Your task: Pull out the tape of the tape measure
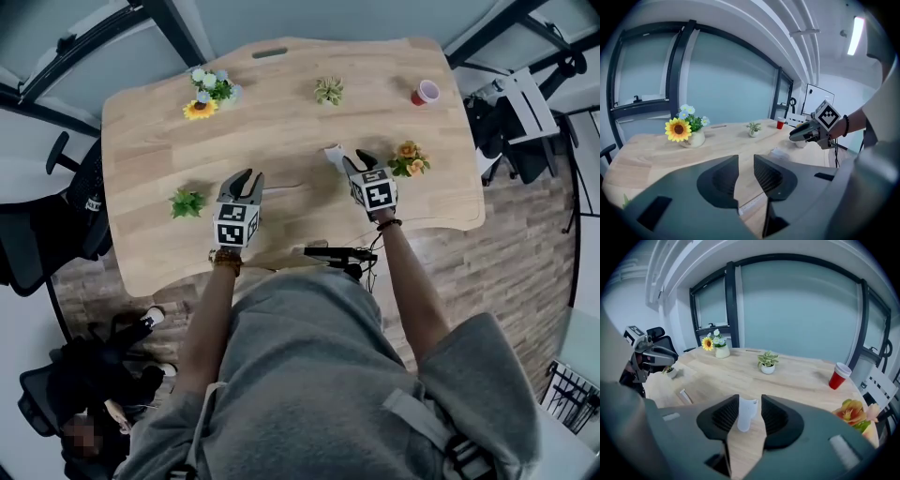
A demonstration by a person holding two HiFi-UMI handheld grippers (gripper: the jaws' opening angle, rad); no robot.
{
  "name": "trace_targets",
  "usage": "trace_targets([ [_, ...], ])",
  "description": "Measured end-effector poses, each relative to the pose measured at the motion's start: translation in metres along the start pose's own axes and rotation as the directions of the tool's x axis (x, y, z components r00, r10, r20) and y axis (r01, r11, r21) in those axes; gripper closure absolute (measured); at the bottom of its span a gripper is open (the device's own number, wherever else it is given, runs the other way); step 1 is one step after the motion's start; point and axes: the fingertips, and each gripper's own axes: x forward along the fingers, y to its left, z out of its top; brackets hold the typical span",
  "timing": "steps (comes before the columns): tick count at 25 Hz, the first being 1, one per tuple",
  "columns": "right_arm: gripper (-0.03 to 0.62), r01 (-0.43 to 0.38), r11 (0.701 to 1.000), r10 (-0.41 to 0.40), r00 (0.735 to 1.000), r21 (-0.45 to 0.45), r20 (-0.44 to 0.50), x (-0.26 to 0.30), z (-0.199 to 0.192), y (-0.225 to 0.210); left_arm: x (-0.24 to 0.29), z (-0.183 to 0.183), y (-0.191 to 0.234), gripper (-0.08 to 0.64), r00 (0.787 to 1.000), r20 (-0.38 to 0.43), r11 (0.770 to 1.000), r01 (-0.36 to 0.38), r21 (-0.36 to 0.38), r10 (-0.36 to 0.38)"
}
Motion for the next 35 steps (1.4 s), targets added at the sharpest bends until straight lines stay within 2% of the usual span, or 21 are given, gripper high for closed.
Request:
trace_targets([
  [8, 0.434, 0.016, 0.998, -0.008, 0.99, -0.057, 0.142, -0.031, 0.059, 0.0, -0.013, 0.059, -0.014, 0.471, 0.992, 0.126, 0.998, -0.006, 0.058, -0.001],
  [14, 0.436, 0.041, 0.994, -0.013, 0.964, -0.098, 0.266, -0.063, 0.108, 0.005, -0.032, 0.116, -0.027, 0.47, 0.97, 0.244, 0.994, -0.019, 0.111, -0.009],
  [25, 0.436, 0.092, 0.981, 0.0, 0.879, -0.169, 0.477, -0.139, 0.187, 0.026, -0.077, 0.205, -0.057, 0.471, 0.898, 0.439, 0.983, -0.053, 0.176, -0.03],
  [35, 0.436, 0.14, 0.967, 0.02, 0.794, -0.213, 0.608, -0.209, 0.237, 0.047, -0.117, 0.264, -0.088, 0.471, 0.821, 0.569, 0.972, -0.087, 0.22, -0.055],
])
